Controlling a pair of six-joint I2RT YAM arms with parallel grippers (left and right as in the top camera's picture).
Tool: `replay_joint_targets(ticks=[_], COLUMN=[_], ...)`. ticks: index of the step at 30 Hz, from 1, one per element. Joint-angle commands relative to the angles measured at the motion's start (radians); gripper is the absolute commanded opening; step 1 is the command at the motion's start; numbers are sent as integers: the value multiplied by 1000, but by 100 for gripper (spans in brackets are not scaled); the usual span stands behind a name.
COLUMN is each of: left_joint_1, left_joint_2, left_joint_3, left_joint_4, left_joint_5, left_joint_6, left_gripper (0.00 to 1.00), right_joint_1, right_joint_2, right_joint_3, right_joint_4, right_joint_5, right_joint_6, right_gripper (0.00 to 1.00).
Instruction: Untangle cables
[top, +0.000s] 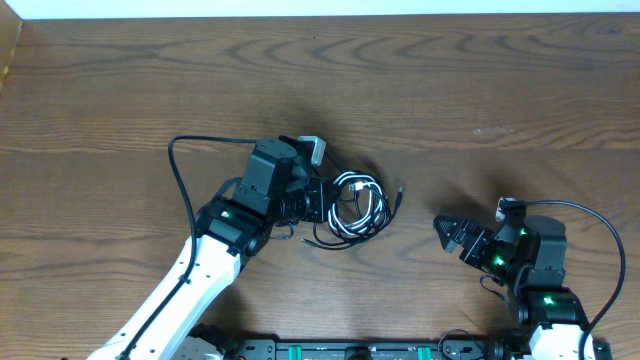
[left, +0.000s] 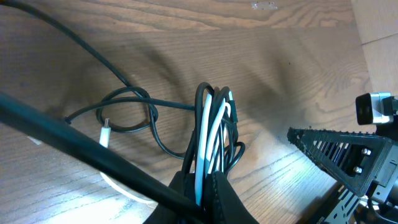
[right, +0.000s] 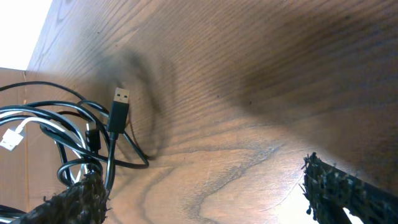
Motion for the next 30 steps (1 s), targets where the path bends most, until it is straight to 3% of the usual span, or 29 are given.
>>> replay_joint_targets(ticks=[1, 30], left_joint_1=[5, 5], left_joint_2=[2, 2], left_joint_3=[-4, -4], left_joint_4=[6, -2], left_joint_5=[-12, -12], left_joint_6=[13, -29], left_gripper=[8, 8], right_joint_1=[4, 4], right_joint_2=[-1, -1], right_joint_3=[15, 15], right_joint_4=[-1, -1], right_joint_5=[12, 12], right_joint_6=[-19, -19], right_gripper=[99, 99])
